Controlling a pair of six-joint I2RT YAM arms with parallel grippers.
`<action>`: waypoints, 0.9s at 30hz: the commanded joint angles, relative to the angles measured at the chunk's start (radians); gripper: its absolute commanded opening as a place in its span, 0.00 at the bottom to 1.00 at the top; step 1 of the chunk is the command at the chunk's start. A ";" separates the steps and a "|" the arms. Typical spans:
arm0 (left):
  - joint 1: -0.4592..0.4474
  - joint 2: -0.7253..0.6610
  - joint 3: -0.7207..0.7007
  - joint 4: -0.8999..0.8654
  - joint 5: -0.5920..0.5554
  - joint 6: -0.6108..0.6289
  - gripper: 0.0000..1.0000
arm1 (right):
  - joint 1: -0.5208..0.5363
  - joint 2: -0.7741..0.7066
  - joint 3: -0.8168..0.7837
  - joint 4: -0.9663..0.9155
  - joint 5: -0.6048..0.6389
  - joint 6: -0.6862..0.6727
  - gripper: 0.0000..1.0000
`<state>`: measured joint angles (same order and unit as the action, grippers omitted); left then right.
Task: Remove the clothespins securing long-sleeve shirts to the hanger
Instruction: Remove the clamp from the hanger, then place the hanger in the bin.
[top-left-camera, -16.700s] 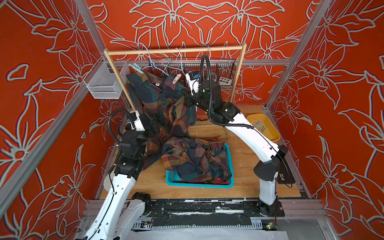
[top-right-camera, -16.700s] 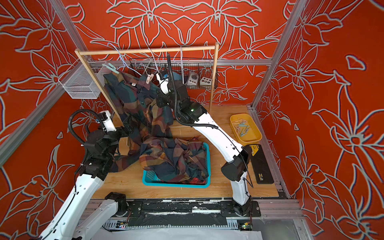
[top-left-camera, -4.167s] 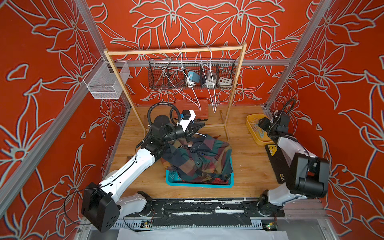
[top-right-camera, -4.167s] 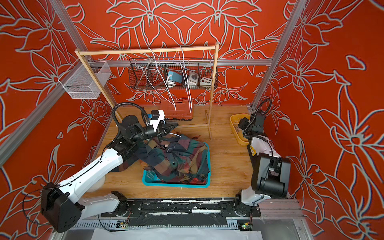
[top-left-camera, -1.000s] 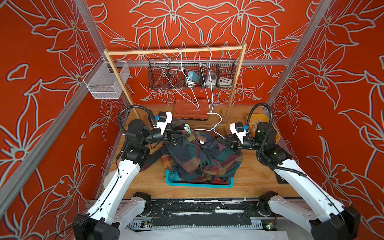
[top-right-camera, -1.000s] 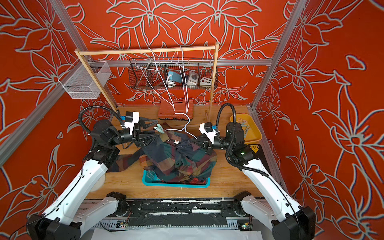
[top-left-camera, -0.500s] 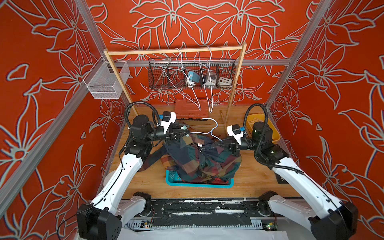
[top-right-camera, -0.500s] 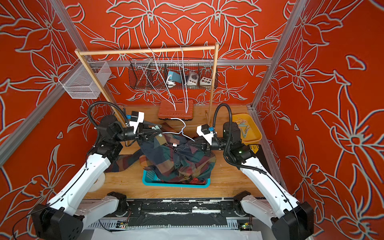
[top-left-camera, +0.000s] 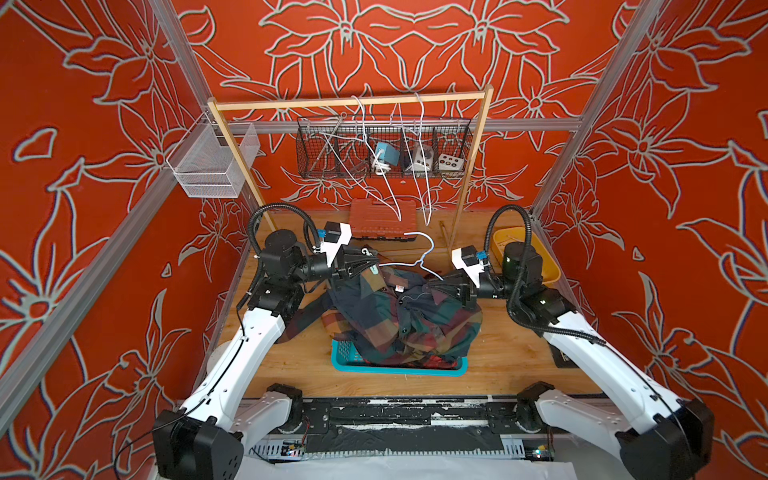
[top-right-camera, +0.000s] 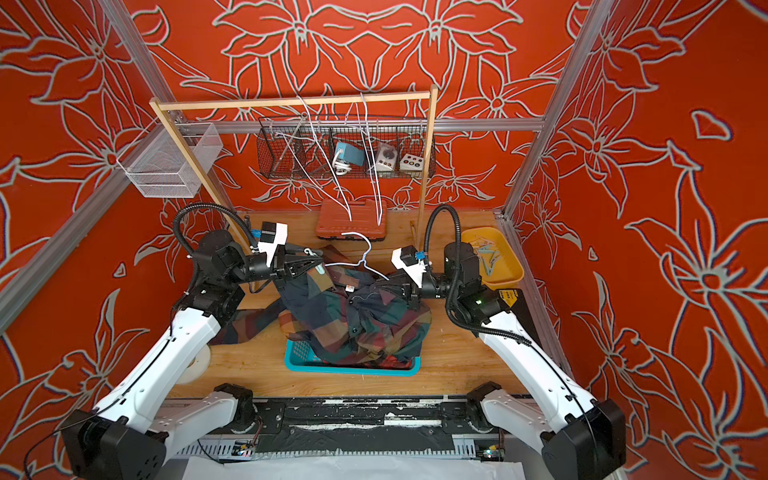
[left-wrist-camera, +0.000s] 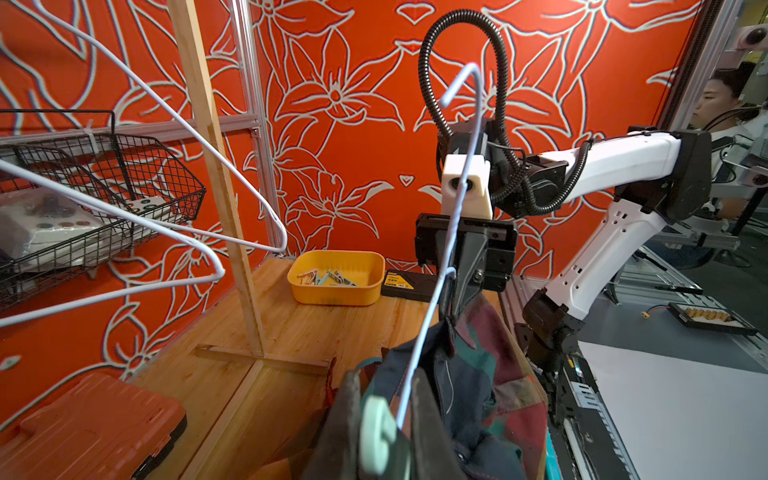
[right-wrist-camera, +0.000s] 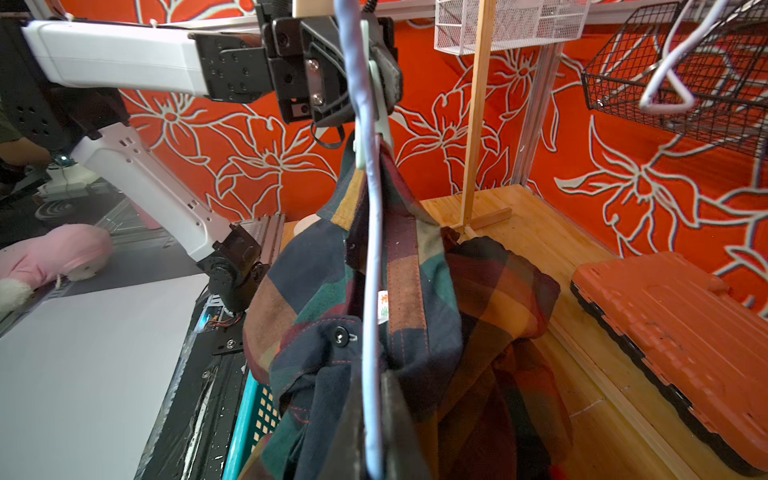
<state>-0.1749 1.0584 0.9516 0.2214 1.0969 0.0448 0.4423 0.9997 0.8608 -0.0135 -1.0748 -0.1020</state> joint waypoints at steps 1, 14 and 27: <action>0.006 0.008 0.013 0.017 0.043 0.008 0.53 | 0.012 0.002 0.022 0.019 -0.036 -0.037 0.00; 0.005 0.008 0.009 0.031 0.088 0.005 0.34 | 0.025 0.023 0.047 0.005 -0.042 -0.054 0.00; 0.005 -0.005 0.025 -0.001 0.066 0.027 0.00 | 0.025 0.037 0.063 -0.008 0.018 -0.035 0.00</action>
<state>-0.1749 1.0668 0.9531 0.2211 1.1568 0.0555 0.4606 1.0405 0.8852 -0.0284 -1.0698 -0.1246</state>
